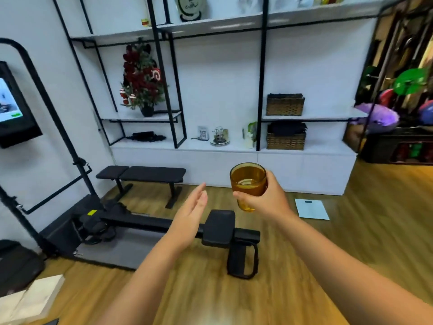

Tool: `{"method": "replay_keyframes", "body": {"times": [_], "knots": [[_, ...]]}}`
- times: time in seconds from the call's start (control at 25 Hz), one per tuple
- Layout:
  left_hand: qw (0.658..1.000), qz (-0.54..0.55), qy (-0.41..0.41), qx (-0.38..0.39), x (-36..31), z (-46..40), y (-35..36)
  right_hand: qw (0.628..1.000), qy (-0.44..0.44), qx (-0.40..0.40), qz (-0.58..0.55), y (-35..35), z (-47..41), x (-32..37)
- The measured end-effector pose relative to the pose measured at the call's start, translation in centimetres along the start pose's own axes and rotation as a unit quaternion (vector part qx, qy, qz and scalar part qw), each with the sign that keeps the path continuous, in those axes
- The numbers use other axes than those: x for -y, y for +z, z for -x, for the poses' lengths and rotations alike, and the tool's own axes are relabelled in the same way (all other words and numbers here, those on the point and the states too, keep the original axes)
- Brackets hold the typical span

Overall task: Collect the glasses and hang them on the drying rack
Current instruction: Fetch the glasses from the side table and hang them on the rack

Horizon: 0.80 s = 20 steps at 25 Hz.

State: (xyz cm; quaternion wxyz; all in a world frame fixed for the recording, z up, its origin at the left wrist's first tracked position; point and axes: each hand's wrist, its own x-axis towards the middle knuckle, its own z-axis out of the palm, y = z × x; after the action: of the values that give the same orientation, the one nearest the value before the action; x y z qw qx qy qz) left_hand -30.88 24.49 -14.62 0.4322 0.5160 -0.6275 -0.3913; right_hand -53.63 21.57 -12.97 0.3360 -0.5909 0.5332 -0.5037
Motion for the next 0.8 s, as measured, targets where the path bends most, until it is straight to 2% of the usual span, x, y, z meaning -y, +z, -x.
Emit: {"method": "replay_keyframes", "body": {"times": [0.28, 0.48, 0.64, 0.8], "knots": [[0.993, -0.025, 0.080, 0.086, -4.4, -19.2, 6.6, 0.994, -0.013, -0.106, 0.026, -7.1, -13.1, -1.3], [0.981, -0.031, 0.143, 0.127, -8.3, -28.9, 12.1, 0.986, -0.017, -0.163, 0.028, -12.0, -19.9, -2.7], [0.975, -0.040, 0.161, 0.148, -8.3, -34.9, 17.4, 0.984, -0.007, -0.177, 0.009, -15.8, -24.5, -5.6], [0.964, -0.104, 0.192, 0.152, -7.9, -40.0, 22.3, 0.986, -0.009, -0.165, 0.019, -20.0, -30.2, -9.0]]}}
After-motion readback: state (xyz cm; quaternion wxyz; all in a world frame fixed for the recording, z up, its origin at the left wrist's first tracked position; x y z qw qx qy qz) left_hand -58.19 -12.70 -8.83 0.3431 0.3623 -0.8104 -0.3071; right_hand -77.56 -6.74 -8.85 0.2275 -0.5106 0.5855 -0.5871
